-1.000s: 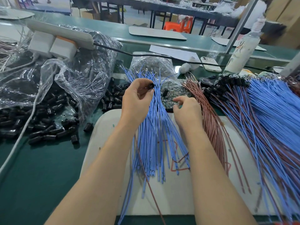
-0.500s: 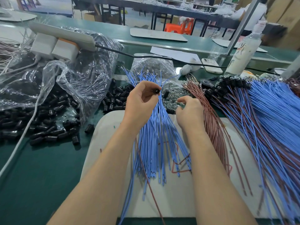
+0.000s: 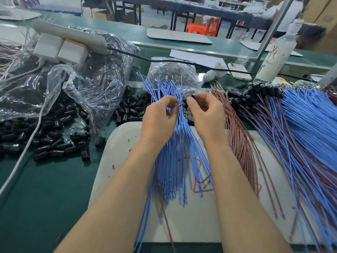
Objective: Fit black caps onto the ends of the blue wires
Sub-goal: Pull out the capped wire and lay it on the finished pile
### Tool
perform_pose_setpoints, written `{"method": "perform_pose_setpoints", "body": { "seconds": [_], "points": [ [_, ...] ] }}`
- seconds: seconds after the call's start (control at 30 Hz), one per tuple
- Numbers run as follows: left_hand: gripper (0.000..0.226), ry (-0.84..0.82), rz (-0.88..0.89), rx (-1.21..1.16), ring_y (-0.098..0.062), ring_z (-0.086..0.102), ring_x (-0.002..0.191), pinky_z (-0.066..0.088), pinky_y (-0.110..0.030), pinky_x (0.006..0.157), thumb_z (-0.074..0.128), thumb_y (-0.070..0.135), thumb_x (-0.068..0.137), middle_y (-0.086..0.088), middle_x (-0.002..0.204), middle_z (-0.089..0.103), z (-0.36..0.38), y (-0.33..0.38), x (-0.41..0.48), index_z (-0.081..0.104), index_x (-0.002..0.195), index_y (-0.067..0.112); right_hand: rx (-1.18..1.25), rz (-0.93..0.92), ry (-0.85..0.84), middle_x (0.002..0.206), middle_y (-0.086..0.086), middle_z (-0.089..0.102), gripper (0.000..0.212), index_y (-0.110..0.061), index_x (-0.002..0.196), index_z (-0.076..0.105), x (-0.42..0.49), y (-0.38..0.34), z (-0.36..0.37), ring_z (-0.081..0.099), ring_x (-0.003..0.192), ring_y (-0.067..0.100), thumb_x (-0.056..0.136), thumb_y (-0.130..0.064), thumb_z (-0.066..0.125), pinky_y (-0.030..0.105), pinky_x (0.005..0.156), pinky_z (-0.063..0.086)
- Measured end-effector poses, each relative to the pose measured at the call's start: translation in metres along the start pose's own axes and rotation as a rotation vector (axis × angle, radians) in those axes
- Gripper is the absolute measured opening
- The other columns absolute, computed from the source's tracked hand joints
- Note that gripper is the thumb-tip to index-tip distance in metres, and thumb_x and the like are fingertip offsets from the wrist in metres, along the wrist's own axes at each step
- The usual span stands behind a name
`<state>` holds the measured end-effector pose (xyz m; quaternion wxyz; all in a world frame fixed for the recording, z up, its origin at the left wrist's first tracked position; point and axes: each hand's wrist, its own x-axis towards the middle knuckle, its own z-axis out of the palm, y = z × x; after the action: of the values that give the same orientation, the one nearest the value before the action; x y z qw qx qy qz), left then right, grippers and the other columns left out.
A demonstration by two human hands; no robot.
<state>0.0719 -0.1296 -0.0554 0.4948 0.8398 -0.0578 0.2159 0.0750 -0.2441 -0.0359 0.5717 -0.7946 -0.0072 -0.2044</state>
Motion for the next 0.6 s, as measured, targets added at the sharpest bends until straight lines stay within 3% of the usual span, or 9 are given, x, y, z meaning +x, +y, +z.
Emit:
{"method": "perform_pose_setpoints", "body": {
  "seconds": [0.07,0.17,0.3,0.47,0.6],
  "points": [
    [0.011,0.012,0.015,0.049,-0.001,0.05,0.067,0.035,-0.009,0.061,0.058,0.018,0.092,0.011,0.081,0.061,-0.0009,-0.0015,0.0,0.067,0.098,0.015,0.064,0.042,-0.001,0.089,0.001,0.068,0.009,-0.013,0.096,0.063,-0.0008,-0.0011,0.0004,0.066,0.087,0.018,0.089,-0.019,0.063,0.042,0.088,0.052],
    [0.01,0.004,0.03,0.068,-0.009,0.05,0.068,0.039,-0.022,0.066,0.058,0.02,0.093,0.008,0.078,0.062,-0.0003,-0.0002,-0.0006,0.066,0.09,0.015,0.105,0.064,-0.024,0.089,0.001,0.068,0.013,-0.012,0.099,0.061,-0.0018,-0.0022,0.0013,0.067,0.088,0.02,0.088,-0.018,0.065,0.045,0.087,0.053],
    [0.011,0.003,0.047,0.069,-0.005,0.051,0.067,0.037,-0.009,0.062,0.057,0.019,0.093,0.007,0.075,0.063,-0.0006,0.0012,-0.0008,0.064,0.084,0.017,0.163,0.062,-0.059,0.088,0.003,0.067,0.008,-0.015,0.091,0.06,-0.0013,-0.0029,0.0012,0.067,0.088,0.022,0.087,-0.013,0.067,0.045,0.087,0.054],
    [0.013,0.018,0.042,0.068,-0.017,0.059,0.071,0.047,-0.031,0.07,0.058,0.017,0.093,0.002,0.074,0.067,-0.0019,0.0008,-0.0018,0.068,0.085,0.013,0.155,0.058,-0.083,0.088,0.005,0.068,0.01,-0.017,0.089,0.059,-0.0002,-0.0016,0.0004,0.067,0.088,0.023,0.086,-0.013,0.068,0.043,0.087,0.054],
    [0.014,0.019,0.034,0.072,-0.019,0.06,0.071,0.048,-0.035,0.071,0.057,0.017,0.093,0.001,0.073,0.067,-0.0019,0.0006,-0.0028,0.068,0.084,0.013,0.135,0.057,-0.089,0.088,0.006,0.069,0.01,-0.017,0.089,0.06,0.0,-0.0001,0.0015,0.067,0.087,0.023,0.086,-0.015,0.069,0.043,0.086,0.054]
  ]
}}
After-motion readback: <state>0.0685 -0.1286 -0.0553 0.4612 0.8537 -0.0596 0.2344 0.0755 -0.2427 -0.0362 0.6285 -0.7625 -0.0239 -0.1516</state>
